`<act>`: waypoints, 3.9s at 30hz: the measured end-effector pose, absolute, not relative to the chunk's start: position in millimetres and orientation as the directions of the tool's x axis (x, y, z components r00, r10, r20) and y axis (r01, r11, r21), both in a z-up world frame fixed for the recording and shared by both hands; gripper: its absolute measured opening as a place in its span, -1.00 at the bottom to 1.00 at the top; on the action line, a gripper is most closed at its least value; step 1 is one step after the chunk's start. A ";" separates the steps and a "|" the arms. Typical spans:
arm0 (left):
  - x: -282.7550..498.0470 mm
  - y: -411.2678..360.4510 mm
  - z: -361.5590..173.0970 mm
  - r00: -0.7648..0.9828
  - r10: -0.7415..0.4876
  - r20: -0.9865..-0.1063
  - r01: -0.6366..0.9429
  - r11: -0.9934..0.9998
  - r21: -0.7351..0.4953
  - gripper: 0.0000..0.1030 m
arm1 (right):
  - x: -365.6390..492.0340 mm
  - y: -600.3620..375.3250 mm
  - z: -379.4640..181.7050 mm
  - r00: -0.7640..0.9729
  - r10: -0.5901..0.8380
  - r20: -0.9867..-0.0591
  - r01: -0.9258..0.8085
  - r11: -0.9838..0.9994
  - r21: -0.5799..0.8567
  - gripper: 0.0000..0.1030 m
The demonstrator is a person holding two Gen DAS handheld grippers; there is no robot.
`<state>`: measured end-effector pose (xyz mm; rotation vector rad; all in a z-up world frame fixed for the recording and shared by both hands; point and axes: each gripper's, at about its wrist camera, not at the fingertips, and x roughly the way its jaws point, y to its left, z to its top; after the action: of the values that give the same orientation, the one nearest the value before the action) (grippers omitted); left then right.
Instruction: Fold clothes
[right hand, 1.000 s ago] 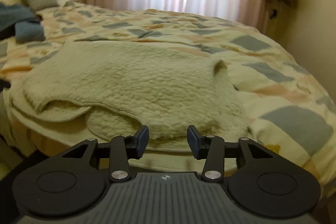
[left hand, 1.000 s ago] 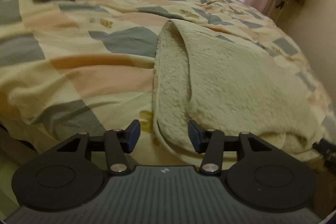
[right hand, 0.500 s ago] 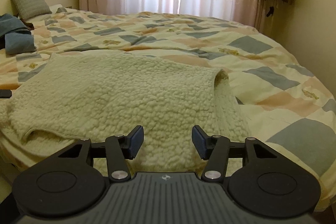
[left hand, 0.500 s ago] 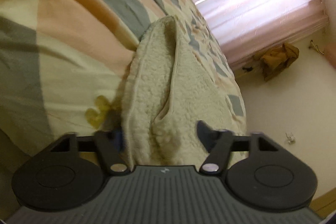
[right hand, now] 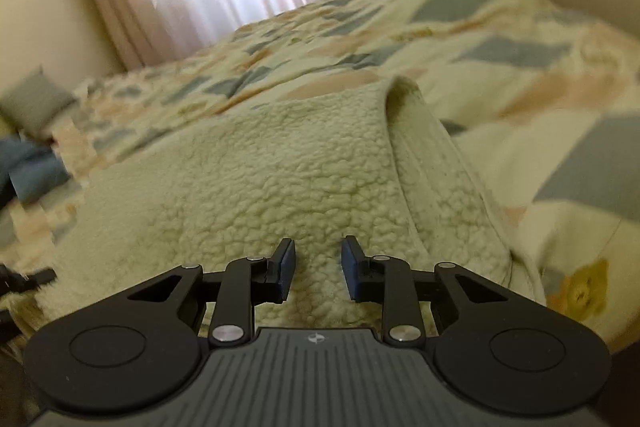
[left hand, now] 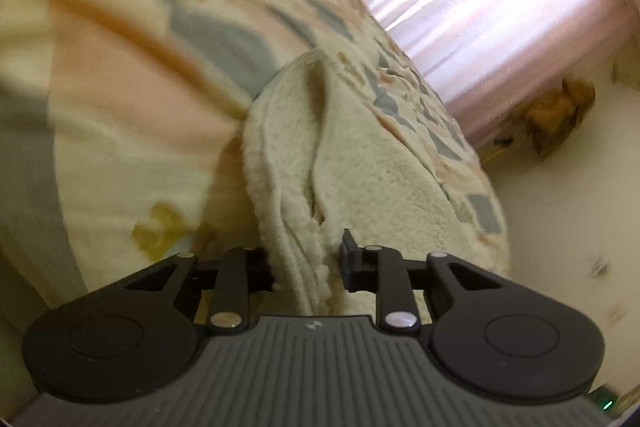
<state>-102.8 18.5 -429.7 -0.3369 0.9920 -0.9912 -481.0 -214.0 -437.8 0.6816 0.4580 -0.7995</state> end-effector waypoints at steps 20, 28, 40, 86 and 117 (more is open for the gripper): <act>-374.8 -153.4 -380.5 -0.050 -0.825 -0.563 0.930 -0.245 0.276 -0.65 | -577.4 -303.1 -437.5 0.886 -0.352 -0.301 0.394 0.232 0.890 0.17; -378.4 -150.6 -392.5 -0.069 -0.811 -0.581 0.927 -0.267 0.262 -0.65 | -533.0 -346.4 -467.4 0.970 -0.085 -0.228 0.237 0.113 0.965 0.52; -341.2 -106.7 -348.9 -0.294 -0.805 -0.515 0.934 -0.356 0.023 -0.64 | -515.0 -360.7 -438.0 0.913 -0.153 -0.377 0.407 0.330 0.851 -0.80; -272.3 -292.3 -386.5 -0.078 -0.785 -0.614 0.985 -0.156 0.074 -0.76 | -504.8 -398.1 -389.3 0.810 -0.380 -0.447 0.587 0.512 0.627 -0.80; -288.1 -315.5 -417.6 0.043 -0.742 -0.669 0.955 -0.167 0.247 -0.78 | -519.2 -400.3 -422.3 0.498 -0.551 -0.670 0.867 0.299 0.399 -0.23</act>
<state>-288.1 -315.5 -417.6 0.8172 0.3414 -1.5480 -519.2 -400.3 -422.3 0.8178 0.4521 -0.9842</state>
